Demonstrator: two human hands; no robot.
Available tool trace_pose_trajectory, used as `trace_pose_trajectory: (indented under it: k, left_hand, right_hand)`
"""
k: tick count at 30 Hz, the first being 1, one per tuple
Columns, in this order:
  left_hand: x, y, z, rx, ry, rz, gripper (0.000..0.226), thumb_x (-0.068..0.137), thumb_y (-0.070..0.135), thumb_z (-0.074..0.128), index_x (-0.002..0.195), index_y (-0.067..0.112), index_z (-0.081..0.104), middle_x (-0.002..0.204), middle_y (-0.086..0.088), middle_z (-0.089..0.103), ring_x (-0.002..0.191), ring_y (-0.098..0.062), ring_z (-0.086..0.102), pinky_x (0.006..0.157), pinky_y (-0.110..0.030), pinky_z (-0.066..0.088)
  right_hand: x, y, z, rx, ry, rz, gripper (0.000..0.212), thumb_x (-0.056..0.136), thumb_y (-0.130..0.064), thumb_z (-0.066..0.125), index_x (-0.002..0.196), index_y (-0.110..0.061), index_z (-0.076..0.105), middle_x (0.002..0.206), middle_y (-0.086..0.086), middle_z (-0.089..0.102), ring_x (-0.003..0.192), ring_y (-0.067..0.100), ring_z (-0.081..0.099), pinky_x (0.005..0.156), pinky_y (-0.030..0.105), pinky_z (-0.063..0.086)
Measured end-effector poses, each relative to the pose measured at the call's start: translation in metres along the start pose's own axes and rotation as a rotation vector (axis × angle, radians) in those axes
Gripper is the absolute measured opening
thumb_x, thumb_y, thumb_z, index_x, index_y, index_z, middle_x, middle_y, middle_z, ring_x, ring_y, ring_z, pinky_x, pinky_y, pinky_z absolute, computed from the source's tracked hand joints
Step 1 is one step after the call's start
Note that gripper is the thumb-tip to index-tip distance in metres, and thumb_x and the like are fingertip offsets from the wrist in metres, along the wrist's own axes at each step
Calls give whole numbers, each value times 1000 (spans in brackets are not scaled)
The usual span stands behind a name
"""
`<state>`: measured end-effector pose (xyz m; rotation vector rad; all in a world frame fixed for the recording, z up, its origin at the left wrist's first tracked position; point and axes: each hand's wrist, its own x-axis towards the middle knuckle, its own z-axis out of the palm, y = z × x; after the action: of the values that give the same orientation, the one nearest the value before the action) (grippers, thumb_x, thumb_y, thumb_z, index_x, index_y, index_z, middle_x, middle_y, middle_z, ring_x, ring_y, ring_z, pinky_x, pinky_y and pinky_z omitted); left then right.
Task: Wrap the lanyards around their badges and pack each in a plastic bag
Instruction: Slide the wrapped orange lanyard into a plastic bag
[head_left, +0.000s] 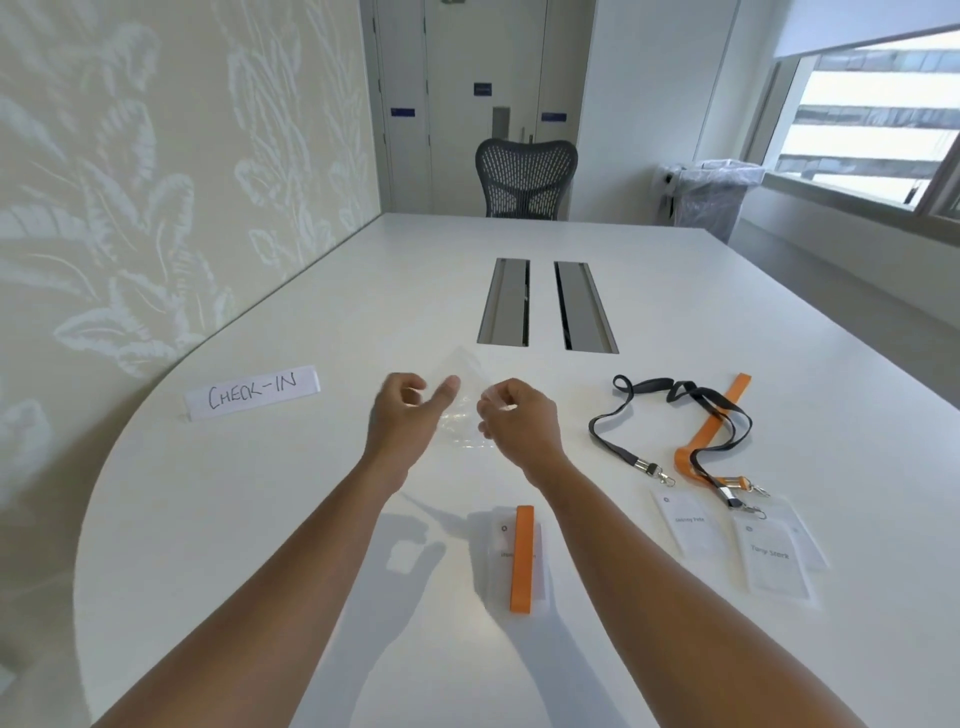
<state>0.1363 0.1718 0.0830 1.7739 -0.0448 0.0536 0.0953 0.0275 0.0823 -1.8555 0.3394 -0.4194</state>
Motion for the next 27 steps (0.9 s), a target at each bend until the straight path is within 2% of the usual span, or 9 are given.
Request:
trace_pose_trajectory:
  k: [1, 4, 8, 12, 16, 18, 20, 22, 27]
  left_hand:
    - [-6, 3, 2, -10, -75, 10, 44, 79, 58, 77, 100, 22, 59, 100, 0, 64, 92, -25, 70, 89, -46, 59]
    - [-21, 12, 7, -45, -171, 7, 49, 77, 63, 76, 103, 23, 66, 98, 4, 71, 91, -19, 72, 90, -44, 60]
    - [-28, 17, 12, -36, -158, -21, 35, 85, 50, 74, 106, 23, 66, 102, 3, 72, 94, -17, 71, 91, -40, 59]
    - [-34, 17, 15, -48, -144, -56, 16, 92, 37, 70, 100, 24, 68, 99, 2, 74, 88, -14, 73, 83, -31, 60]
    - [-34, 18, 14, -26, -129, -80, 11, 93, 25, 65, 92, 21, 75, 92, 4, 77, 80, -11, 73, 81, -30, 56]
    - [-38, 15, 12, -19, -120, -81, 10, 91, 25, 67, 87, 24, 76, 89, 5, 77, 78, -12, 73, 76, -27, 55]
    - [-46, 10, 11, -4, -131, -77, 8, 89, 26, 69, 87, 25, 77, 88, 7, 78, 80, -13, 73, 71, -24, 51]
    - [-54, 3, 9, 12, -142, -43, 7, 88, 29, 71, 88, 27, 78, 88, 10, 78, 84, -9, 72, 73, -21, 49]
    - [-53, 9, 3, 96, -163, 77, 16, 88, 36, 74, 99, 26, 80, 89, 13, 77, 91, -6, 71, 79, -20, 50]
  right_hand:
    - [-5, 0, 1, -41, -1, -17, 8, 88, -17, 60, 82, -17, 66, 83, 3, 71, 73, 22, 70, 56, 27, 51]
    - [-20, 2, 0, -149, 4, -97, 11, 89, -15, 57, 92, -13, 68, 88, -1, 70, 79, 19, 66, 60, 25, 49]
    - [-34, 1, -5, -188, 9, -142, 13, 90, -13, 56, 94, -11, 68, 92, -2, 69, 81, 19, 64, 64, 26, 49]
    - [-42, 4, -10, -237, 1, -165, 15, 90, -14, 57, 99, -11, 69, 100, 3, 69, 85, 20, 64, 73, 29, 52]
    - [-41, 6, -10, -266, -57, -150, 14, 89, -19, 64, 102, -13, 66, 105, 4, 67, 84, 15, 64, 65, 18, 44]
    - [-46, 8, -11, -263, -106, -135, 23, 86, -26, 70, 105, -14, 65, 107, 0, 65, 86, 13, 64, 67, 16, 44]
    - [-55, 10, -16, -254, -173, -94, 36, 82, -34, 75, 110, -16, 62, 106, -5, 63, 92, 13, 65, 77, 24, 51]
    - [-64, 12, -22, -204, -208, -63, 44, 82, -42, 76, 115, -18, 60, 103, -10, 62, 93, 11, 66, 79, 27, 54]
    - [-65, 0, -33, -100, -219, -62, 39, 86, -41, 72, 117, -19, 62, 102, -9, 67, 89, 12, 68, 73, 27, 55]
